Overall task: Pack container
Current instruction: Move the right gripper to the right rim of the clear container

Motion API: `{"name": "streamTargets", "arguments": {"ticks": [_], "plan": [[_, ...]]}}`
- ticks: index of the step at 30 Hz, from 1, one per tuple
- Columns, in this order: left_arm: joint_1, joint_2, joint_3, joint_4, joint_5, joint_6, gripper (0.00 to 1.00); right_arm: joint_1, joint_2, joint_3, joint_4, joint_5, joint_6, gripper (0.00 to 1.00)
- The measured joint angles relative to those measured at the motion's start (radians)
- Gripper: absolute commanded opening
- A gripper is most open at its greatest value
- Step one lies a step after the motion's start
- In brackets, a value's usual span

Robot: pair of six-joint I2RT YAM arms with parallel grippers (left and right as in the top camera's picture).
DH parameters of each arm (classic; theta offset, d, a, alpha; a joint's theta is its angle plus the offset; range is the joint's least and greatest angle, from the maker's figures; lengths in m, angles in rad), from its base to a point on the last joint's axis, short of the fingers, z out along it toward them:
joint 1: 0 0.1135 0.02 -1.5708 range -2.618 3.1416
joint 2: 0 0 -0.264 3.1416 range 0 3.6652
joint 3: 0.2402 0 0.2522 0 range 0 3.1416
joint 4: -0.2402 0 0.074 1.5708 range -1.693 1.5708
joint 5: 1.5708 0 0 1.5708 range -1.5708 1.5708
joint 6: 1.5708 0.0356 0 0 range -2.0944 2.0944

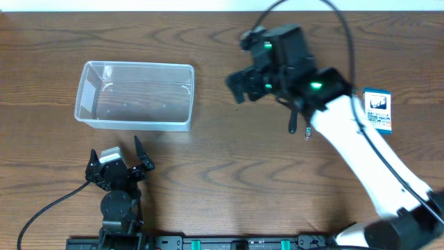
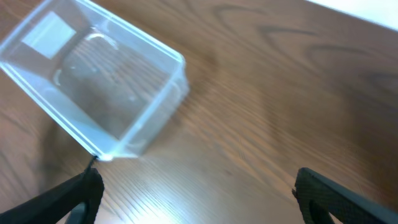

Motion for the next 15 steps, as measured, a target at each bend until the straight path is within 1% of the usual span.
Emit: {"name": "streamTargets", "arguments": {"ticks": [1, 2, 3, 7, 11, 12, 13, 15], "plan": [[0.000, 0.000, 0.000, 0.000, 0.000, 0.000, 0.98, 0.013, 0.026, 0.000, 0.028, -0.010, 0.027, 0.88], [0.000, 0.000, 0.000, 0.000, 0.000, 0.000, 0.98, 0.022, 0.049, 0.000, 0.042, -0.015, 0.050, 0.90], [0.000, 0.000, 0.000, 0.000, 0.000, 0.000, 0.98, 0.031, 0.071, 0.001, 0.049, -0.014, 0.085, 0.98], [0.000, 0.000, 0.000, 0.000, 0.000, 0.000, 0.98, 0.083, 0.167, 0.001, 0.048, 0.047, 0.287, 0.99], [0.000, 0.000, 0.000, 0.000, 0.000, 0.000, 0.98, 0.169, 0.238, 0.001, 0.051, 0.109, 0.432, 0.96], [0.000, 0.000, 0.000, 0.000, 0.000, 0.000, 0.98, 0.199, 0.252, 0.001, 0.051, 0.132, 0.462, 0.95], [0.000, 0.000, 0.000, 0.000, 0.000, 0.000, 0.98, 0.225, 0.263, 0.001, 0.051, 0.152, 0.484, 0.91], [0.000, 0.000, 0.000, 0.000, 0.000, 0.000, 0.98, 0.283, 0.277, 0.001, 0.040, 0.219, 0.543, 0.88]]}}
